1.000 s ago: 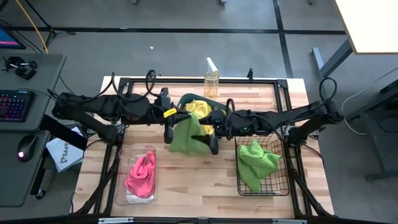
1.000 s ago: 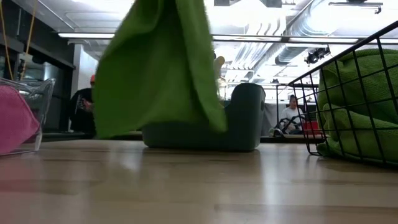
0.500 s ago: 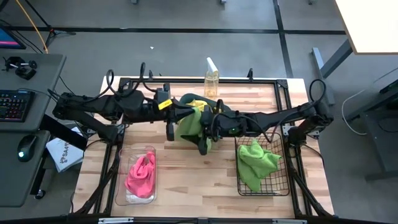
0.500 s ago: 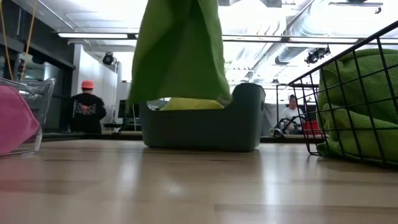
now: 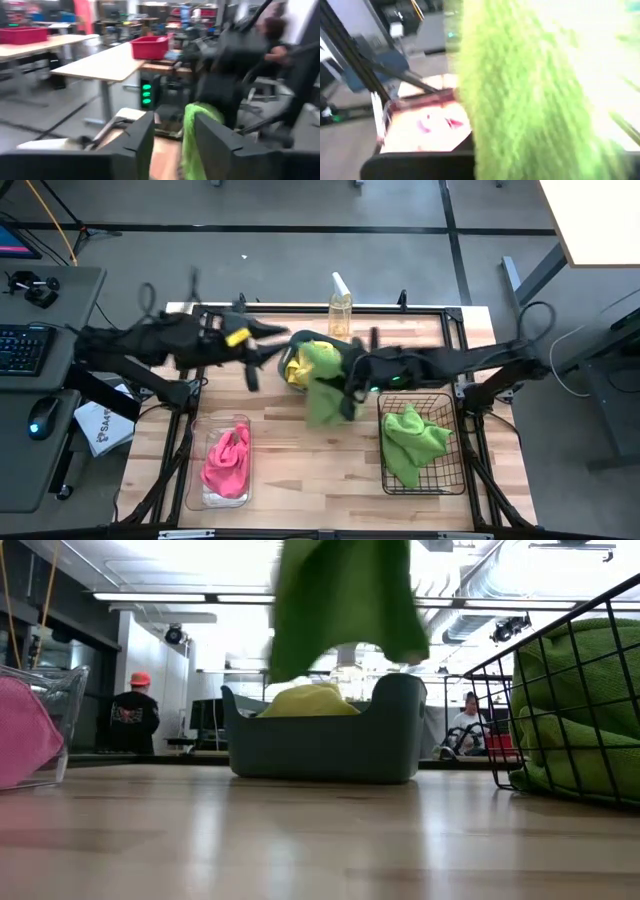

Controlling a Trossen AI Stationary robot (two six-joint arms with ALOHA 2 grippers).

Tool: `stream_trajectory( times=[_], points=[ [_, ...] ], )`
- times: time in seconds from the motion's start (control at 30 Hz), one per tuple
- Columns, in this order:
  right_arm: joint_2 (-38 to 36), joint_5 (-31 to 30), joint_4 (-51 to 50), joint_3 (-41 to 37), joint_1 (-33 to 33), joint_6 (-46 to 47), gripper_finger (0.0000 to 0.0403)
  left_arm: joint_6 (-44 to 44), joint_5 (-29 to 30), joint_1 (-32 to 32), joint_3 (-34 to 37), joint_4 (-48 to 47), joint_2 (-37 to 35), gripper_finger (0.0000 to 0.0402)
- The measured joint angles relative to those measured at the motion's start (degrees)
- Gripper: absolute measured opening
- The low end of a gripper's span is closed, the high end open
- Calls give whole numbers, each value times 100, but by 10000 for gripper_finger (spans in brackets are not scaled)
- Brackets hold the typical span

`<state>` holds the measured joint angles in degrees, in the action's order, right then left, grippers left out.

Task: Sort microfiber towel by color & place in baskets
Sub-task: Put the green microfiber cloth into the black bin

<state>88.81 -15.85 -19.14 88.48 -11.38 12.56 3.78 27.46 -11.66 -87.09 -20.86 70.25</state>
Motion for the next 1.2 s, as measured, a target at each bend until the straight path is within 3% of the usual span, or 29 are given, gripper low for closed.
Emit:
stream_trajectory(
  times=[0.13,0.27,0.47,0.67,0.8,0.97,1.2],
  points=[
    [-694,-129,-1215,148,-133,76,4,101,652,2,-2,-805,-581,158],
    [-1504,-262,-2177,189,-450,625,3,519,777,1,-2,-1553,-1092,174],
    [-2221,-903,-3823,189,-1691,2482,2,952,779,0,42,-2186,-1460,176],
    [-2147,-1894,-5260,81,-3226,4764,1,974,790,-2,478,-2006,-1523,176],
    [-1975,-2740,-5349,-518,-3756,5862,1,1108,795,-2,865,-1633,-1514,176],
    [-1895,-3342,-5070,-1731,-3843,7419,0,1342,740,-2,1213,-1304,-1508,177],
    [-1910,-2838,-4947,-3037,-3792,10915,0,1474,611,-2,1249,-1176,-1514,177]
  ],
)
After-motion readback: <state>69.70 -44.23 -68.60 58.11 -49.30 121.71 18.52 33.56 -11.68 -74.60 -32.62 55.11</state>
